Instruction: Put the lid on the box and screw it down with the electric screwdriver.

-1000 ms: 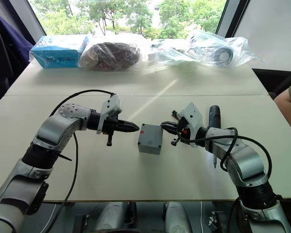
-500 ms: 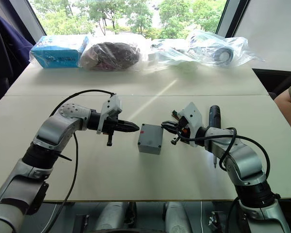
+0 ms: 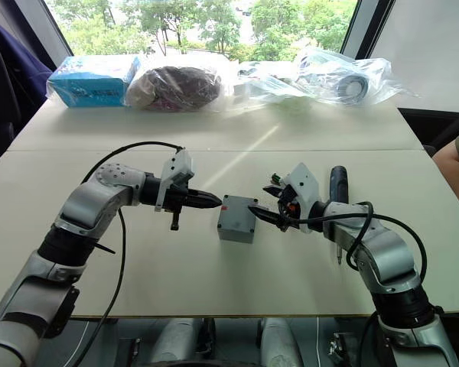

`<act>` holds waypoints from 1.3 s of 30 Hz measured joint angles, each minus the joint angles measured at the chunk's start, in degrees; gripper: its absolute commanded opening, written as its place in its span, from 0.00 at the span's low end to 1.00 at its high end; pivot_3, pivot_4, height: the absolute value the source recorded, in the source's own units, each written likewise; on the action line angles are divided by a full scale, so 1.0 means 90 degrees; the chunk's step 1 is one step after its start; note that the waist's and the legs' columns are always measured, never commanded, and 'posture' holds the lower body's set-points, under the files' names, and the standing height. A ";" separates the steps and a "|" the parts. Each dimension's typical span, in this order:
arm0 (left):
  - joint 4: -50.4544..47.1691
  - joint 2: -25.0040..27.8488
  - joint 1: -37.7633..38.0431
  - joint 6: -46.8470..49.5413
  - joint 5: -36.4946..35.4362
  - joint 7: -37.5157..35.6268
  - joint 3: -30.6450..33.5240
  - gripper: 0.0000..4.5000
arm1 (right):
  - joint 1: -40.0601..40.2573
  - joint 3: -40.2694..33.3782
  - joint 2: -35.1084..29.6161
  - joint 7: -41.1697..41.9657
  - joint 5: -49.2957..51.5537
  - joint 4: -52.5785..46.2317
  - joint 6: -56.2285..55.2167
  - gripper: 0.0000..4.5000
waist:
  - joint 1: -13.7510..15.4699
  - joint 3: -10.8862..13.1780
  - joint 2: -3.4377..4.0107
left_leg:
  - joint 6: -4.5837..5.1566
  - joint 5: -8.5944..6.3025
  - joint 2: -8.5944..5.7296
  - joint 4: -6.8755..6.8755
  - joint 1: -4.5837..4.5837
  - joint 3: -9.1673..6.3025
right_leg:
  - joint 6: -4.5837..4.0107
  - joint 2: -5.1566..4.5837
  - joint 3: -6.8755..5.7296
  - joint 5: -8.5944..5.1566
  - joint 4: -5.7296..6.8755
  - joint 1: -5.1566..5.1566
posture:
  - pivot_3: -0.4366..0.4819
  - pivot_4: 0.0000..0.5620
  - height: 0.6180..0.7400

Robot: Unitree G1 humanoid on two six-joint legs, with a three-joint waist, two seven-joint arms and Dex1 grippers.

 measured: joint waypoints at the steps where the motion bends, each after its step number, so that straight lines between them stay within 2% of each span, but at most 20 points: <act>1: -0.0005 -0.0046 -0.0008 0.0009 -0.0063 0.0013 0.0039 0.00 | -0.0012 -0.0114 0.0014 -0.0065 0.0119 -0.0009 0.0181 0.89 | 0.0003 0.0000 0.0000 | -0.0001 0.0000 0.0000 0.0000 0.0000 0.0000 | 0.0000 -0.0001 0.0000 0.0000 0.0000 0.0000 | 0.48 0.27 1.00; 4: -0.0099 -0.0194 -0.0166 0.0111 -0.0337 0.0024 0.0190 0.00 | -0.0281 -0.0901 0.0065 -0.0528 0.0706 -0.0083 0.1264 0.89 | 0.0003 0.0000 0.0000 | -0.0004 0.0002 0.0000 0.0001 -0.0001 0.0001 | 0.0000 -0.0004 0.0000 0.0000 0.0001 0.0001 | 0.48 0.27 1.00; 5: -0.0134 -0.0197 -0.0206 0.0126 -0.0351 0.0021 0.0202 0.00 | -0.0367 -0.1067 0.0065 -0.0638 0.0792 -0.0097 0.1481 0.95 | 0.0002 0.0000 0.0000 | -0.0005 0.0003 -0.0001 0.0001 0.0000 0.0000 | 0.0000 -0.0004 0.0000 0.0000 0.0001 0.0001 | 0.48 0.27 1.00; 7: -0.0346 -0.0184 -0.0329 0.0112 -0.0453 -0.0036 0.0214 0.00 | -0.0891 -0.1772 -0.0047 -0.1033 0.1088 -0.0050 0.2643 0.95 | -0.0006 0.0001 0.0004 | -0.0003 0.0001 0.0000 -0.0003 0.0005 0.0002 | -0.0001 -0.0003 0.0001 0.0000 0.0001 0.0002 | 0.48 0.27 1.00; 9: -0.0643 -0.0218 -0.0332 -0.0035 -0.0453 -0.0125 0.0079 0.00 | -0.1798 -0.2211 -0.0999 -0.1202 0.1184 0.0641 0.4472 0.95 | 0.0019 0.0009 0.0018 | 0.0004 -0.0002 -0.0006 -0.0005 0.0003 0.0012 | -0.0002 -0.0013 0.0007 0.0000 0.0003 -0.0003 | 0.48 0.27 1.00; 11: -0.0805 -0.0200 -0.0332 -0.0141 -0.0450 -0.0178 -0.0002 0.00 | -0.2063 -0.2247 -0.1967 -0.1256 0.1496 0.1188 0.4959 0.95 | 0.0033 0.0008 0.0015 | 0.0012 -0.0007 -0.0006 -0.0009 0.0003 0.0010 | -0.0004 -0.0014 0.0004 -0.0001 -0.0007 0.0001 | 0.48 0.27 1.00; 13: -0.0895 -0.0212 -0.0330 -0.0218 -0.0442 -0.0180 -0.0088 0.00 | -0.2070 -0.1941 -0.2736 -0.1217 0.1950 0.1718 0.5087 0.95 | -0.0011 0.0006 0.0012 | 0.0024 -0.0014 -0.0005 -0.0010 0.0006 0.0013 | -0.0003 -0.0013 0.0009 -0.0001 -0.0016 0.0006 | 0.48 0.27 1.00; 15: -0.0999 -0.0229 -0.0330 -0.0297 -0.0436 -0.0188 -0.0189 0.00 | -0.2074 -0.1436 -0.3168 -0.1208 0.2265 0.2185 0.5109 0.95 | -0.0054 0.0006 0.0012 | 0.0026 -0.0015 -0.0003 -0.0009 0.0011 0.0017 | -0.0003 -0.0012 0.0015 0.0000 -0.0013 0.0005 | 0.48 0.27 1.00; 18: -0.1131 -0.0248 -0.0286 -0.0455 -0.0390 -0.0209 -0.0365 0.00 | -0.2422 -0.0459 -0.3421 -0.1183 0.2461 0.3026 0.5112 0.95 | -0.0127 0.0006 0.0013 | 0.0026 -0.0015 -0.0001 -0.0010 0.0014 0.0019 | -0.0003 -0.0009 0.0018 0.0000 -0.0006 0.0002 | 0.48 0.27 1.00; 21: -0.1258 -0.0349 -0.0263 -0.0515 -0.0343 -0.0163 -0.0555 0.00 | -0.2910 0.0356 -0.3416 -0.1016 0.2504 0.3623 0.5112 0.95 | -0.0150 0.0007 0.0013 | 0.0026 -0.0015 -0.0001 -0.0011 0.0011 0.0019 | -0.0003 -0.0007 0.0019 0.0000 -0.0008 -0.0002 | 0.48 0.27 1.00; 27: -0.1408 -0.0336 -0.0041 -0.0485 -0.0322 0.0089 -0.0550 0.00 | -0.3702 0.1324 -0.3110 -0.0760 0.2329 0.4639 0.5114 0.95 | -0.0143 0.0007 0.0013 | 0.0026 -0.0015 -0.0001 -0.0009 0.0009 0.0020 | -0.0002 -0.0009 0.0019 0.0000 -0.0009 -0.0002 | 0.48 0.27 1.00; 37: -0.1586 -0.0274 0.0289 -0.0245 -0.0334 0.0482 -0.0539 0.00 | -0.4116 0.2076 -0.2421 -0.0157 0.1434 0.5253 0.5109 0.95 | -0.0123 0.0007 0.0014 | 0.0025 -0.0015 -0.0003 -0.0008 0.0006 0.0019 | -0.0002 -0.0010 0.0017 0.0000 -0.0007 -0.0004 | 0.48 0.27 1.00; 39: -0.1587 -0.0280 0.0289 -0.0238 -0.0334 0.0544 -0.0539 0.00 | -0.4155 0.2223 -0.2351 0.0010 0.1239 0.5263 0.5084 0.81 | -0.0126 0.0007 0.0014 | 0.0025 -0.0015 -0.0003 -0.0008 0.0006 0.0019 | -0.0002 -0.0010 0.0017 0.0000 -0.0007 -0.0004 | 0.48 0.27 1.00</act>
